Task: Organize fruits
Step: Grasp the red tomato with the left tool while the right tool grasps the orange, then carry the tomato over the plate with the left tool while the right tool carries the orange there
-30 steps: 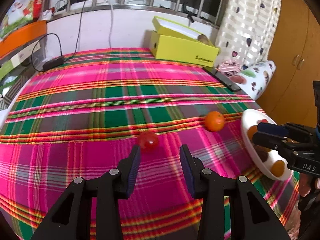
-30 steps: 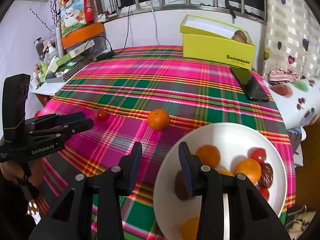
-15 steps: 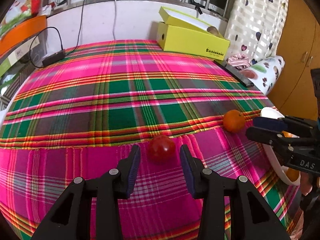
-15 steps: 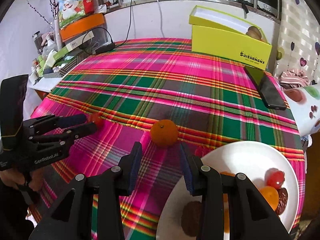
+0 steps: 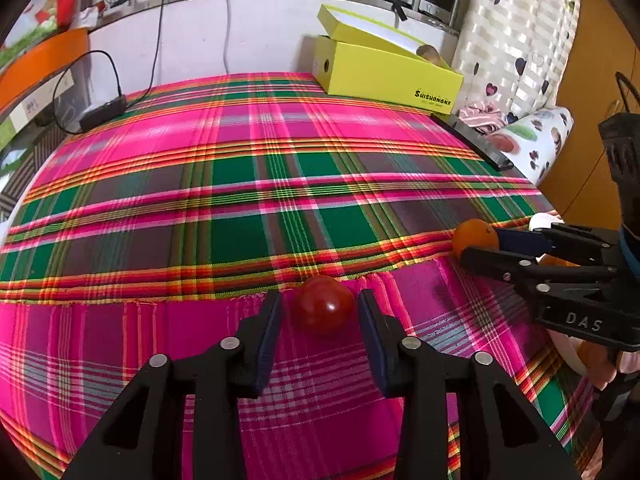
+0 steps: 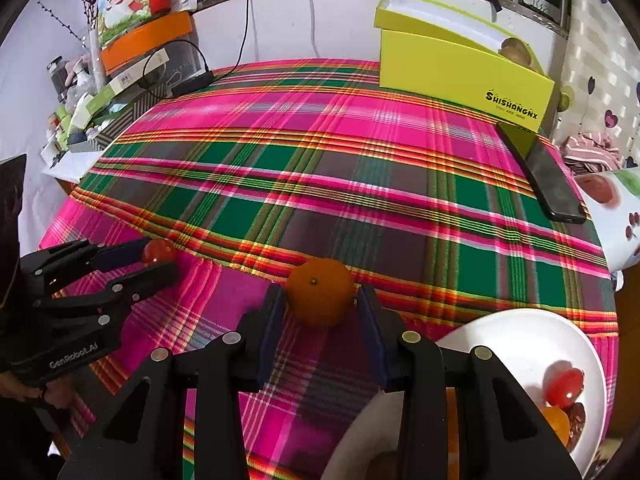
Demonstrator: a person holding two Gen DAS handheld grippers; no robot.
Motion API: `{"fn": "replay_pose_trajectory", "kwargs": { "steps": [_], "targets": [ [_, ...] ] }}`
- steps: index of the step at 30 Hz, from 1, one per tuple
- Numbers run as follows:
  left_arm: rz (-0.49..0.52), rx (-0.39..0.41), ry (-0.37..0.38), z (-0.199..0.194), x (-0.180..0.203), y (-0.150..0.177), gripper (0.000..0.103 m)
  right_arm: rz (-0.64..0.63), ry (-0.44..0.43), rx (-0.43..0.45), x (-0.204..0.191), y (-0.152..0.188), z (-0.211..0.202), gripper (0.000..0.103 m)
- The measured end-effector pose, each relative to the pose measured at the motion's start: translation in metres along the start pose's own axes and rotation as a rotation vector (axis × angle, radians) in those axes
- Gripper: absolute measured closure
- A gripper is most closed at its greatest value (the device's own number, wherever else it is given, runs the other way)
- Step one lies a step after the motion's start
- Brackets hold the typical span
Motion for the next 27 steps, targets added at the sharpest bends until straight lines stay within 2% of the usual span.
{"fn": "replay_pose_trajectory", "kwargs": {
  "steps": [4, 14, 27],
  "targets": [
    [0.008, -0.003, 0.004, 0.001, 0.002, 0.0, 0.064, -0.005, -0.002, -0.016, -0.001, -0.001, 0.005, 0.064],
    [0.007, 0.009, 0.019, -0.004, 0.002, 0.001, 0.064, -0.017, -0.015, 0.001, -0.007, -0.003, 0.001, 0.065],
    [0.006, 0.045, 0.059, -0.028, 0.01, 0.007, 0.064, 0.005, -0.025, 0.07, -0.012, 0.007, -0.033, 0.065]
  ]
}}
Point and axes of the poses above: each gripper's, at about its wrist camera, not at the fingertips, and z roughly the way its jaws point, x to its right, y to its underside, the point moved 3 cm from there along z, roughly the way its jaws point, and after that the axes turned 11 degrees about -z, right-handed, at the moved point
